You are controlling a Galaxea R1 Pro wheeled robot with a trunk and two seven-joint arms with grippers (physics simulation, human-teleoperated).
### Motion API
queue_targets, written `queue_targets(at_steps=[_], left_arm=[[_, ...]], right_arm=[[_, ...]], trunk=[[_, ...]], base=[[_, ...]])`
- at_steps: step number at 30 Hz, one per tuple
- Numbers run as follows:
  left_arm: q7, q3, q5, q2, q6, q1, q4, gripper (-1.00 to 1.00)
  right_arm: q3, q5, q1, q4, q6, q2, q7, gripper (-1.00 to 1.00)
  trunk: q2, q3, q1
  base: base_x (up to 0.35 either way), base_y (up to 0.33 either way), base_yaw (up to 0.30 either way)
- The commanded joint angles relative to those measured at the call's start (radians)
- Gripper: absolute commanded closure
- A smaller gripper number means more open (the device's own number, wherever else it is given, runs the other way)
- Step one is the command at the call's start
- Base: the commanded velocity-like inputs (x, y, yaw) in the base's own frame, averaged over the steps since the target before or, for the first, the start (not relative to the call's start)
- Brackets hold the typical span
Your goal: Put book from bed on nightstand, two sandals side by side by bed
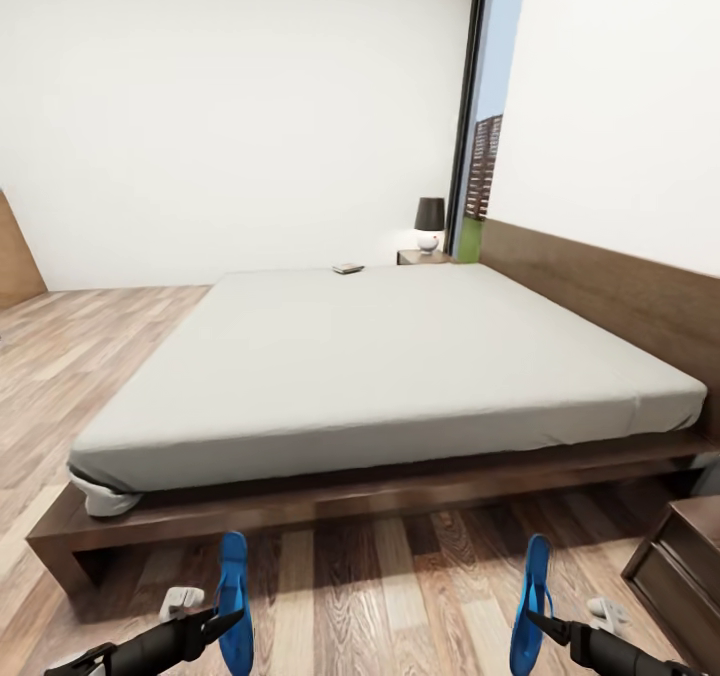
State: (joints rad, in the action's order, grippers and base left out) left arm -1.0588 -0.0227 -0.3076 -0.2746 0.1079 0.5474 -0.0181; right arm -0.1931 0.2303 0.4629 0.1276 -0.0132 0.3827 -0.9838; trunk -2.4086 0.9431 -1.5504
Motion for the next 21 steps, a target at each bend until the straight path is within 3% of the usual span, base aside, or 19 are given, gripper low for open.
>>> queue_targets(at_steps=[1,17,21], left_arm=[[-0.001,0.000,-0.001,0.000,0.010,0.001,0.001,1.00],[-0.001,0.000,-0.001,0.000,0.010,0.001,0.001,1.00],[-0.001,0.000,-0.001,0.000,0.010,0.001,0.001,1.00]], right_arm=[[-0.008,-0.002,0.000,0.000,-0.002,0.000,-0.004,1.00],[-0.008,-0.001,0.000,0.000,-0.002,0.001,-0.004,1.00],[-0.008,-0.002,0.000,0.000,-0.002,0.001,-0.004,1.00]], trunk=[[0.000,0.001,0.000],[0.000,0.001,0.000],[0.000,0.001,0.000]], base=[[0.000,0.000,0.292],[0.000,0.000,0.291],[0.000,0.000,0.107]])
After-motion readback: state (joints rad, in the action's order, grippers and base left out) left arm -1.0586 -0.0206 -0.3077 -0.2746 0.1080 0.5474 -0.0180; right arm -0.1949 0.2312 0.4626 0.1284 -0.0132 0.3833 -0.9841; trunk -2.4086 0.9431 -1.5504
